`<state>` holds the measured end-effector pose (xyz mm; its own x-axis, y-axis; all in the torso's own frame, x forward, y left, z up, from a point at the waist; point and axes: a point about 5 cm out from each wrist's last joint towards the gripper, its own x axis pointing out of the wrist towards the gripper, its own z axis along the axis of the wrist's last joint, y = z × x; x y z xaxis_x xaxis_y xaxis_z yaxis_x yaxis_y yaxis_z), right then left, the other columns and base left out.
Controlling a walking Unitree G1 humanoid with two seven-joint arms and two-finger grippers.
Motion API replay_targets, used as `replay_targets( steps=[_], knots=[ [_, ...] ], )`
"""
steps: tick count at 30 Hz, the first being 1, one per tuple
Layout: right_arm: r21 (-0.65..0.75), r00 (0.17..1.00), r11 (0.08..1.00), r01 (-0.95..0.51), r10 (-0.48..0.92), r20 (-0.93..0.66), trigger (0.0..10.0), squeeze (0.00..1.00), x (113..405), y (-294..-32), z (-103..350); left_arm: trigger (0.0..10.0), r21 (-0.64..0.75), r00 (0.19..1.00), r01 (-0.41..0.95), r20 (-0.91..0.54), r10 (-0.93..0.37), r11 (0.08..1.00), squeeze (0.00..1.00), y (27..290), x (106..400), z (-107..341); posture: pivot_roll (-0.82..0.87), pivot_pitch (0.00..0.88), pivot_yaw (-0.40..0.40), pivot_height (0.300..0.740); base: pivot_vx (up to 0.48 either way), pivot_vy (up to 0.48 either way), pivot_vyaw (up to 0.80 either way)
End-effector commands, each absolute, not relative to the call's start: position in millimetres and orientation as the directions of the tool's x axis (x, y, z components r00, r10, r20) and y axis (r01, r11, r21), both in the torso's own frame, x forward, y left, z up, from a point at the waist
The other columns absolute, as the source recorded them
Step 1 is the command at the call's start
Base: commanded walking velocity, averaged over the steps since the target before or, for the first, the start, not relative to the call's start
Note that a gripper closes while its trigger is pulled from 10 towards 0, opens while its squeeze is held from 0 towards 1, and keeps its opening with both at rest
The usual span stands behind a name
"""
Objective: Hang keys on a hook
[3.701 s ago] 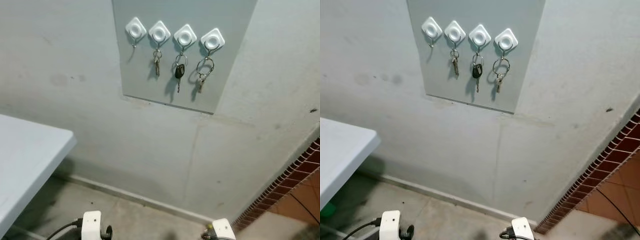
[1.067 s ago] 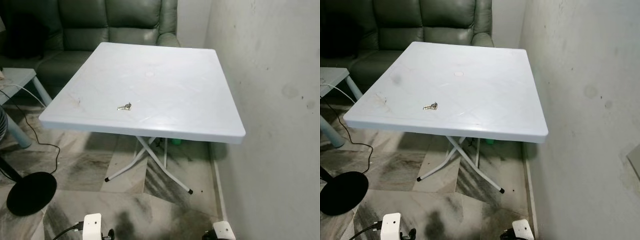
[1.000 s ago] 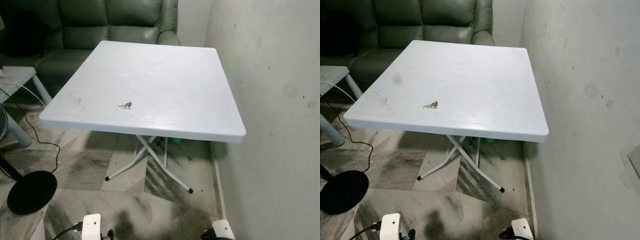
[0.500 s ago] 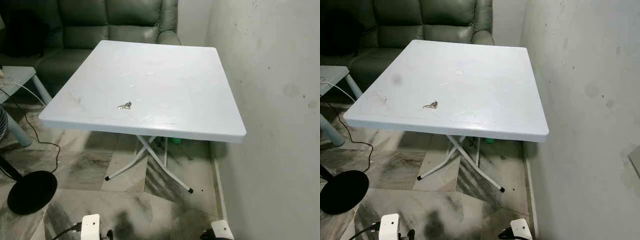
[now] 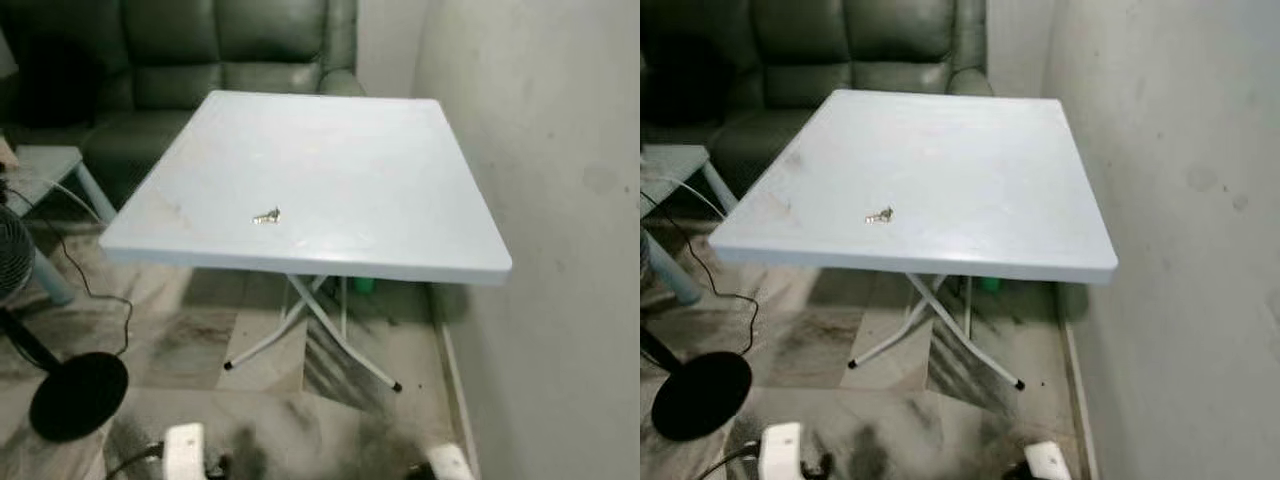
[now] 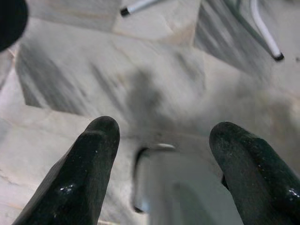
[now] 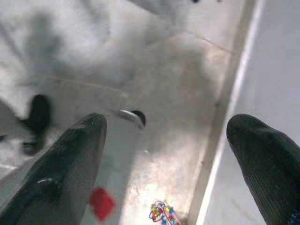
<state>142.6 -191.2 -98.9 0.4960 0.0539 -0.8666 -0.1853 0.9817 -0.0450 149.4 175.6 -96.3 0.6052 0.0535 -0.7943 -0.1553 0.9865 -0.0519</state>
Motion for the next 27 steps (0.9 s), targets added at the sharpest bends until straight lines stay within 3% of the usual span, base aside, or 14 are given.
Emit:
replay_targets(
  steps=[1, 27],
  knots=[
    [-0.016, 0.51, 0.981, -0.194, 0.087, -0.856, 10.0, 0.0, 149.1, -178.6, -97.9, 10.0, -0.02, 0.61, -0.17, -0.788, 0.089, 0.985, 0.0, 189.8, 152.3, -93.6, -0.05, 0.0, -0.022, 0.74, 0.0, 0.48, 0.0],
    [-0.006, 0.509, 0.984, -0.177, 0.086, -0.857, 10.0, 0.0, 148.4, -179.0, -98.2, 10.0, -0.013, 0.601, -0.177, -0.793, 0.098, 0.984, 0.0, 190.8, 150.2, -94.5, -0.05, 0.0, -0.025, 0.74, 0.0, 0.48, 0.0]
  ],
)
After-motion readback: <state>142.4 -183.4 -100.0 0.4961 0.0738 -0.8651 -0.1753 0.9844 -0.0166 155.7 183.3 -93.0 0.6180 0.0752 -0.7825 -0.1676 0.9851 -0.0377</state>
